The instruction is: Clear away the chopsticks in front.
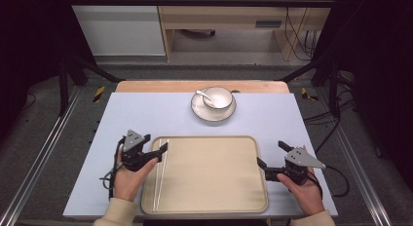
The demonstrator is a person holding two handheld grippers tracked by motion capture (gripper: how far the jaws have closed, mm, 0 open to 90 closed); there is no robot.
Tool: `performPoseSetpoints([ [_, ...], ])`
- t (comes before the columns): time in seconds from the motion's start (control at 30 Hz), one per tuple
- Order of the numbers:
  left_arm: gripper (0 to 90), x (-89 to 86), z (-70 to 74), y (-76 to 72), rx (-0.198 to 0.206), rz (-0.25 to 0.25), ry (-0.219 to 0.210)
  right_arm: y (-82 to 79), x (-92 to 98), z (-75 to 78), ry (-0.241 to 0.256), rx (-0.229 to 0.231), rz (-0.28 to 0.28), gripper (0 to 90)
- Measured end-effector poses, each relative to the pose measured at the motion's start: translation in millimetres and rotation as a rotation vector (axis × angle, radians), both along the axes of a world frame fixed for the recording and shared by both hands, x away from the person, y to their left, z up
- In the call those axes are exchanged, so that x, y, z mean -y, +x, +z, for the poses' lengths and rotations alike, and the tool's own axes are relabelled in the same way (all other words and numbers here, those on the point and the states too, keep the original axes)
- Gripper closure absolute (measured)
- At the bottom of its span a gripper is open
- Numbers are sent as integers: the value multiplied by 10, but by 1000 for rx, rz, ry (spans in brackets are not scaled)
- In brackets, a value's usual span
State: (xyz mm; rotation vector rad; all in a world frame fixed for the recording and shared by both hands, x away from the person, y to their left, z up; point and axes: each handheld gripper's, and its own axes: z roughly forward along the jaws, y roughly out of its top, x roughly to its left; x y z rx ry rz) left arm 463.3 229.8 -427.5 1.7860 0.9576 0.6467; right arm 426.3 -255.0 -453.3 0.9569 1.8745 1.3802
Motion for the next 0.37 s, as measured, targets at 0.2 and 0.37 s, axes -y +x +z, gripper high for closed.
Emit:
performPoseSetpoints([
  [0.2, 71, -491, -17, -90, 95, -101, -73, -5, 76, 36, 28, 24, -25, 34],
  [0.37, 58, -675, 37, -178, 170, -91, -107, -1, 58, 39, 18, 30, -27, 33],
])
